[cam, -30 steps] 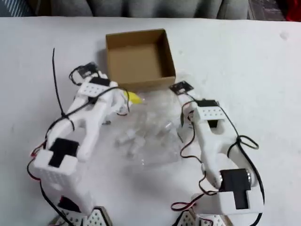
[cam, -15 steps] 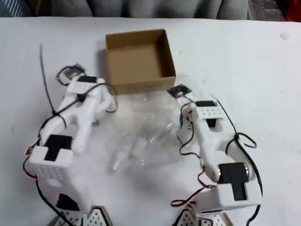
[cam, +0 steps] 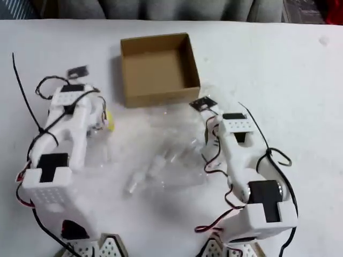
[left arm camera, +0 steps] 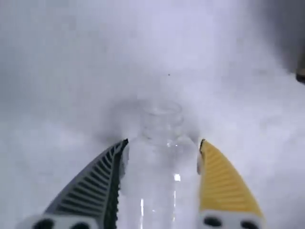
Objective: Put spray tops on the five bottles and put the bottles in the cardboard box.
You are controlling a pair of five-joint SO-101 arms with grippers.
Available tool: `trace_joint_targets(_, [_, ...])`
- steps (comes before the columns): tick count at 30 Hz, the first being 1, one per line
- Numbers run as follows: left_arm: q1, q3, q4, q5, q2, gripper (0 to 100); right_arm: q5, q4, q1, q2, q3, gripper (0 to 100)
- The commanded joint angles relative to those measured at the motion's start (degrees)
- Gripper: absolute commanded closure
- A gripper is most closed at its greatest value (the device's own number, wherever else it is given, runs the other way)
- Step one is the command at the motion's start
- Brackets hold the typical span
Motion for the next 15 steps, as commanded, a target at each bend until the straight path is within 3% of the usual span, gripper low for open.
trace_joint_targets(1, [0.92,-3.69,-1.23,-14.33,-1.19,96,0.53,-0.13,0.84,0.40,-1.41,98.1])
trace_joint_targets(4, [1.10,-3.60,-0.79,-14.07,-1.19,88,0.53,-0.13,0.84,0.57,-1.41,98.1])
trace_joint_targets(9, [1.10,-3.96,2.64,-5.63,-0.84,68,0.53,-0.13,0.84,0.66,-1.41,98.1])
trace_joint_targets(15, [0.66,-7.03,8.88,-5.36,-1.27,66,0.53,-0.13,0.84,0.66,-1.41,98.1])
